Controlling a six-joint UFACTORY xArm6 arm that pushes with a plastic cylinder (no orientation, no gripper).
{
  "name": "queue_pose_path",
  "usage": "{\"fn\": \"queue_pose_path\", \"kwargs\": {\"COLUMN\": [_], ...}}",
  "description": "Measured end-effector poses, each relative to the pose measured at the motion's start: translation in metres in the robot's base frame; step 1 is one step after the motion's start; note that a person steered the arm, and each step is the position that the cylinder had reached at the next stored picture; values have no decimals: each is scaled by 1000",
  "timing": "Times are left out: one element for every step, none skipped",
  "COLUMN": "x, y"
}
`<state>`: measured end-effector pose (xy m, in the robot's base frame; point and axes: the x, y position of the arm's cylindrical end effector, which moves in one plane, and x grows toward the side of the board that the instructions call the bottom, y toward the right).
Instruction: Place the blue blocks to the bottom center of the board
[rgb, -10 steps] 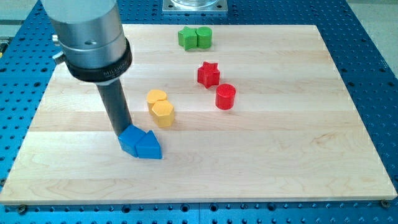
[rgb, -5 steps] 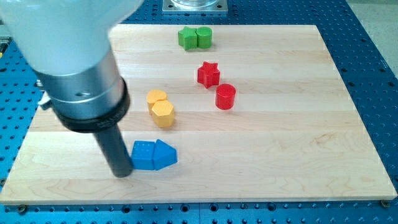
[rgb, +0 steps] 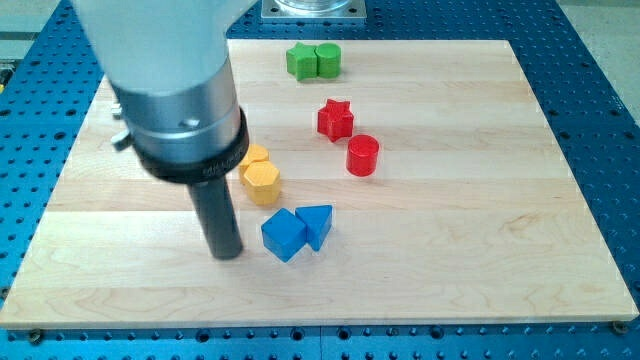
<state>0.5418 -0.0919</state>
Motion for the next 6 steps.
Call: {"fn": "queue_pose_path", "kwargs": {"x": [-5, -5, -12, -58, -67, -57], "y": [31, 72, 94, 96, 96, 104]}}
